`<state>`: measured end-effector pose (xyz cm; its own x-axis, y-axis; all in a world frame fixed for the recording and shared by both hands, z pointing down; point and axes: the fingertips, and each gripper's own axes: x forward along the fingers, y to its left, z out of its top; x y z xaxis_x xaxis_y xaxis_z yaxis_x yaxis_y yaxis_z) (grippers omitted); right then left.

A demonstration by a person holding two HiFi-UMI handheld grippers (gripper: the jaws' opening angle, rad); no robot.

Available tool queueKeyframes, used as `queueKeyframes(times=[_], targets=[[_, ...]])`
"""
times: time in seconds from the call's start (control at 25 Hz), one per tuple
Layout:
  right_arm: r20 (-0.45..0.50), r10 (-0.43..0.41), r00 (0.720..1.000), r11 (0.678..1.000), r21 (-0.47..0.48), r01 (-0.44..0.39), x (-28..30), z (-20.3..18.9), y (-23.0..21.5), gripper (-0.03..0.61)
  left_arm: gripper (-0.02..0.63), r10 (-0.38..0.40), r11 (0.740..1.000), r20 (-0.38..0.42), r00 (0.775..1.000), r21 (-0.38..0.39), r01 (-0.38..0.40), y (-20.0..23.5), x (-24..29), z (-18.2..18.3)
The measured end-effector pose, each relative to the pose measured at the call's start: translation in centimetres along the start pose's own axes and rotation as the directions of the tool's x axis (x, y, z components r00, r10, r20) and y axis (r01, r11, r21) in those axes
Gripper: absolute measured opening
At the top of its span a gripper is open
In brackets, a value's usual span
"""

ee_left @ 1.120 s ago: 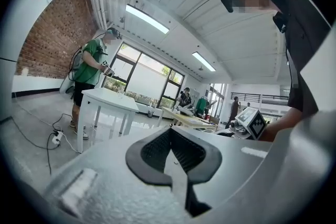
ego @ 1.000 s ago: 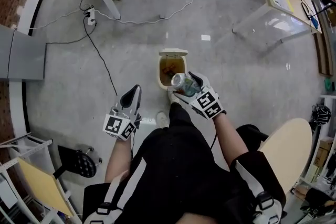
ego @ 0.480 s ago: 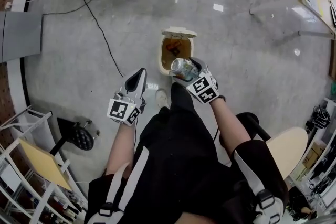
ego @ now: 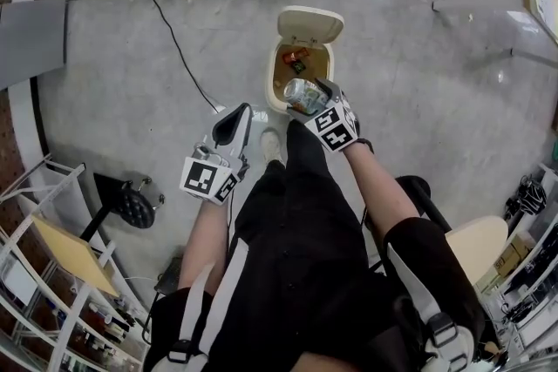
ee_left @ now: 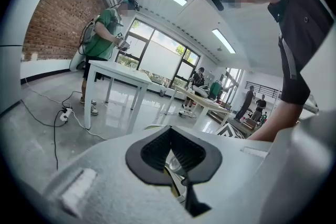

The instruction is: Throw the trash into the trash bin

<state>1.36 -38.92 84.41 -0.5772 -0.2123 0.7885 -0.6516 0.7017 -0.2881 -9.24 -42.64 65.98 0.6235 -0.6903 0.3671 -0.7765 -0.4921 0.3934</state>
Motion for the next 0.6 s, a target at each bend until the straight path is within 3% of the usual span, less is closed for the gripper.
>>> queueKeyframes(times=[0.6], targets=[[-0.060, -0.029, 0.998, 1.000, -0.005, 0.029, 3.3, -0.8, -1.0, 0.436, 0.000, 0.012, 1.000, -0.040, 0.999, -0.009, -0.012, 0.5, -1.9, -1.5]])
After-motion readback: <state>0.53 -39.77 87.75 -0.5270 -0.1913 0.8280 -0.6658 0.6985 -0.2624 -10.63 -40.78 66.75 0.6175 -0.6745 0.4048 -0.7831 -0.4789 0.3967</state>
